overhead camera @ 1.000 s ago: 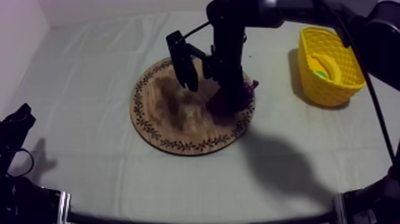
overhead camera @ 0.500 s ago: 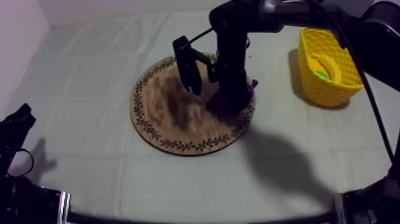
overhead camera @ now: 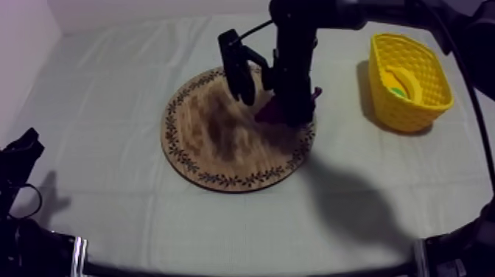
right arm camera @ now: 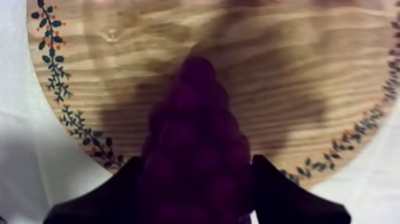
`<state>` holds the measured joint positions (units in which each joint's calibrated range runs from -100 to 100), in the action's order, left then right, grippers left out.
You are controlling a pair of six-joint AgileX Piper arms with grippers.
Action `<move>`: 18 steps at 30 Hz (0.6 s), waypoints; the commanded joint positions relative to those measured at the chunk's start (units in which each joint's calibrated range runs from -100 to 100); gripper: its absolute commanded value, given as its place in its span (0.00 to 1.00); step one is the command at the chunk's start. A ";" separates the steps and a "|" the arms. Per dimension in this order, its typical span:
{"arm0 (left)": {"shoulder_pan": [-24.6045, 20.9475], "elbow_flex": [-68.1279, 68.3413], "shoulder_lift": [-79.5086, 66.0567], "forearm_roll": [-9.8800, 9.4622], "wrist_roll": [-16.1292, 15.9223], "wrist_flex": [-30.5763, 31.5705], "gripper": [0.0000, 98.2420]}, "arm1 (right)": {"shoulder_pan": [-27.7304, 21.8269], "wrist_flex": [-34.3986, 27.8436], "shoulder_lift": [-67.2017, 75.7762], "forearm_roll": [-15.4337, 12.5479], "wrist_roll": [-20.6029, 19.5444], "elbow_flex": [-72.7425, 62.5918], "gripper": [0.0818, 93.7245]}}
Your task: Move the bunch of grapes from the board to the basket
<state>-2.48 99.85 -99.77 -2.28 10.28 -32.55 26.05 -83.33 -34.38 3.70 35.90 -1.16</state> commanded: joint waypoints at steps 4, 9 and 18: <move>-0.01 0.04 0.03 0.01 0.00 -0.03 0.00 | -0.18 -1.15 4.48 0.23 0.41 -1.60 0.40; -0.01 0.04 0.03 0.01 0.00 -0.03 0.00 | -0.29 -3.71 8.74 0.38 0.98 -4.89 0.40; -0.01 0.04 0.03 0.01 0.00 -0.03 0.00 | -0.93 -8.64 14.55 -0.13 0.94 -11.19 0.40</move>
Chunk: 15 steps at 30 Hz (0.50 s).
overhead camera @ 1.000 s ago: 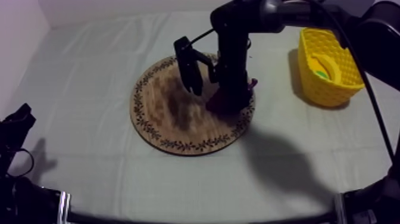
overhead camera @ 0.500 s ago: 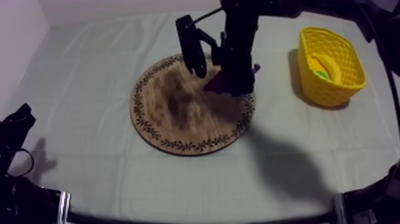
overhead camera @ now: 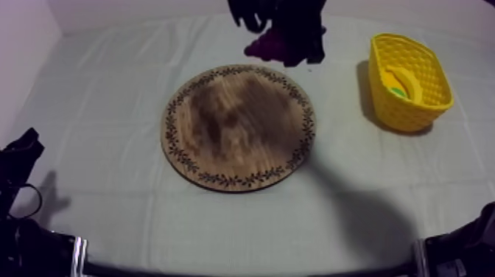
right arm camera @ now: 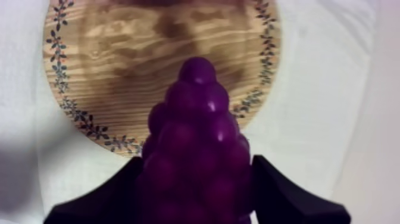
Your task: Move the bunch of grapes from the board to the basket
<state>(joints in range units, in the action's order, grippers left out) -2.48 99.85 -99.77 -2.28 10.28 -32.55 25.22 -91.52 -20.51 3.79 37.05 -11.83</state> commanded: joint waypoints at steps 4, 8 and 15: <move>-0.01 0.04 0.03 0.01 0.00 -0.03 0.00 | -0.51 -1.64 2.91 -0.45 -1.53 -1.33 0.40; -0.01 0.04 0.03 0.01 0.00 -0.03 0.00 | -1.17 -1.69 4.80 -0.27 -4.05 -0.77 0.40; -0.01 0.04 0.03 0.01 0.00 -0.03 0.00 | -5.00 -0.68 7.97 -0.27 -9.34 2.72 0.40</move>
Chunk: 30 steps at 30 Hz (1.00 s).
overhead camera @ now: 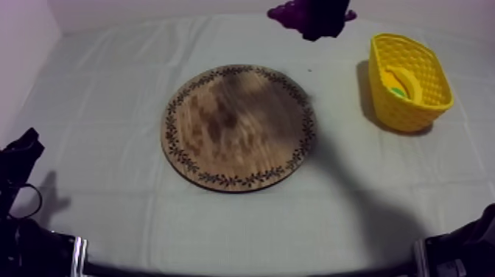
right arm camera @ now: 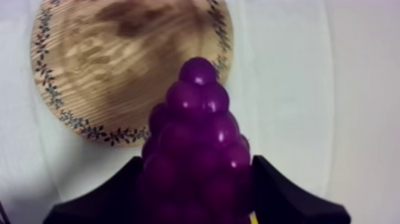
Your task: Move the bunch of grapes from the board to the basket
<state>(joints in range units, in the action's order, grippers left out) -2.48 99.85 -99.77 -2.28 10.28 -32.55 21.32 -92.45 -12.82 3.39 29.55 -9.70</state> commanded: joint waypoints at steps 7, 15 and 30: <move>-0.01 0.04 0.03 0.01 0.00 -0.03 0.00 | -7.75 0.68 2.65 0.04 -6.58 4.71 0.41; -0.01 0.04 0.03 0.01 0.00 -0.03 0.00 | -15.55 1.04 4.25 -0.02 -8.28 9.51 0.42; -0.01 0.04 0.03 0.01 0.00 -0.03 0.00 | -26.74 1.78 4.45 -0.95 -10.17 14.95 0.42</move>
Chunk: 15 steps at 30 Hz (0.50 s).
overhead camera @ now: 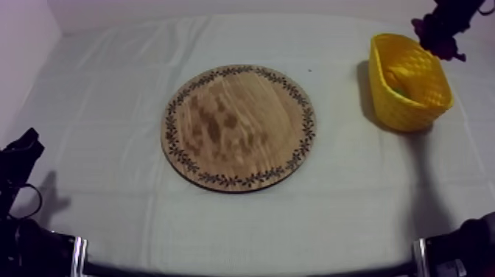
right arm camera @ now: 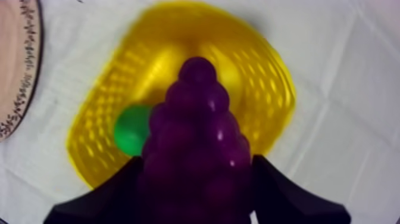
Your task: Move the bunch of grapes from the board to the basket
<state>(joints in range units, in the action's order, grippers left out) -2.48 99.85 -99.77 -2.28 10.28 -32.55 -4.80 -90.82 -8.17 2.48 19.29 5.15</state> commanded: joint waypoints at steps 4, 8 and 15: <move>-0.01 0.04 0.03 0.01 0.00 -0.03 0.00 | -1.17 -0.23 -0.99 -0.41 0.19 0.30 0.43; -0.01 0.04 0.03 0.01 0.00 -0.03 0.00 | -1.34 -0.32 -2.85 -0.86 0.11 -0.25 0.43; -0.01 0.04 0.03 0.01 0.00 -0.03 0.00 | -1.07 0.18 -8.91 -1.57 -0.03 -1.02 0.46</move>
<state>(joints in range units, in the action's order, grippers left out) -2.48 99.85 -99.77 -2.28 10.28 -32.55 -5.95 -90.62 -15.61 1.08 19.33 4.24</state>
